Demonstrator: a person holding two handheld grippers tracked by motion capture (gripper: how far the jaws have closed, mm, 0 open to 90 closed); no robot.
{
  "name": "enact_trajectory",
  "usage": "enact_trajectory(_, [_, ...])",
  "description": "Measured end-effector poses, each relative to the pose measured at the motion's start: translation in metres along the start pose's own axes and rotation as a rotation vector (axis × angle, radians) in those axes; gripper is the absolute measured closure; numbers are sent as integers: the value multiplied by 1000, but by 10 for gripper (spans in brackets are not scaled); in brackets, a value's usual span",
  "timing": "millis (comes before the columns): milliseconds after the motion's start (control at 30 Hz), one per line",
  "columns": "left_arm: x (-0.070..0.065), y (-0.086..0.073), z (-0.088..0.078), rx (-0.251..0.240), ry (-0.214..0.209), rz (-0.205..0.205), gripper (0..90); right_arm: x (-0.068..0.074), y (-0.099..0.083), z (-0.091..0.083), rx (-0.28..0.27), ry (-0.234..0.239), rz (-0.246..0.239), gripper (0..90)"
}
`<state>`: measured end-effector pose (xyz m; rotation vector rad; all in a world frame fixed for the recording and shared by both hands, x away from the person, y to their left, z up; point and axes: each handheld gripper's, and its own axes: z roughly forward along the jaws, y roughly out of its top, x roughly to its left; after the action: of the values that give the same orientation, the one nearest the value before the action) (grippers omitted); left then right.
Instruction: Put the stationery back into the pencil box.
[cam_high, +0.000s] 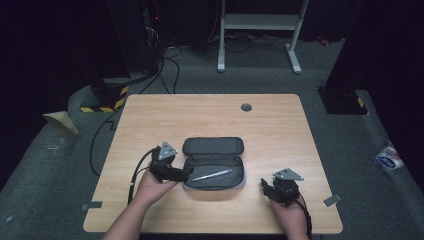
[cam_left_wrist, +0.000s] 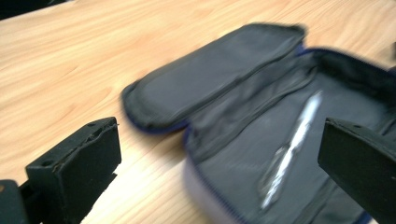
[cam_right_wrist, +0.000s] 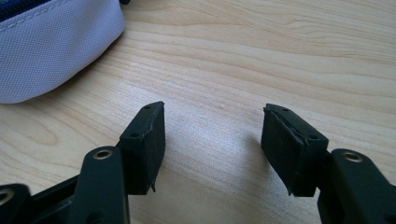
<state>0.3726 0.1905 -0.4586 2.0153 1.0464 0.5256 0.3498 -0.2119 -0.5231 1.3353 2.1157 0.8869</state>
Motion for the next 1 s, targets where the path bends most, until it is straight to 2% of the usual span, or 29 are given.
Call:
enact_trajectory(167, [22, -22, -12, -6, 61, -48, 0, 0, 0, 0, 2, 3, 1, 396])
enact_trajectory(267, [38, -40, -18, 0, 97, -99, 0, -1, 0, 0, 4, 6, 12, 396])
enact_trajectory(467, [66, -78, -26, 57, 187, -173, 3, 0, 0, 0, 2, 4, 5, 397])
enact_trajectory(567, [74, -93, -25, 90, 227, -218, 11, 0, 0, 0, 4, 6, 7, 397])
enact_trajectory(667, [77, -103, -21, 116, 249, -248, 21, 0, 0, 0, 1, 5, -1, 397])
enact_trajectory(700, [75, -103, -19, 133, 268, -240, 36, 0, 0, 0, 1, 5, -2, 397])
enact_trajectory(767, [71, -103, -17, 124, 270, -225, 55, 0, 0, 0, 1, 6, -1, 397])
enact_trajectory(867, [64, -103, -18, 113, 283, -241, 86, 0, 0, 0, 1, 5, -1, 396])
enact_trajectory(933, [58, -102, -18, 98, 262, -220, 146, 0, 0, 0, 1, 4, -1, 396])
enact_trajectory(1000, [55, -102, -17, 100, 221, -183, 149, 0, 0, 0, 2, 5, 0, 396])
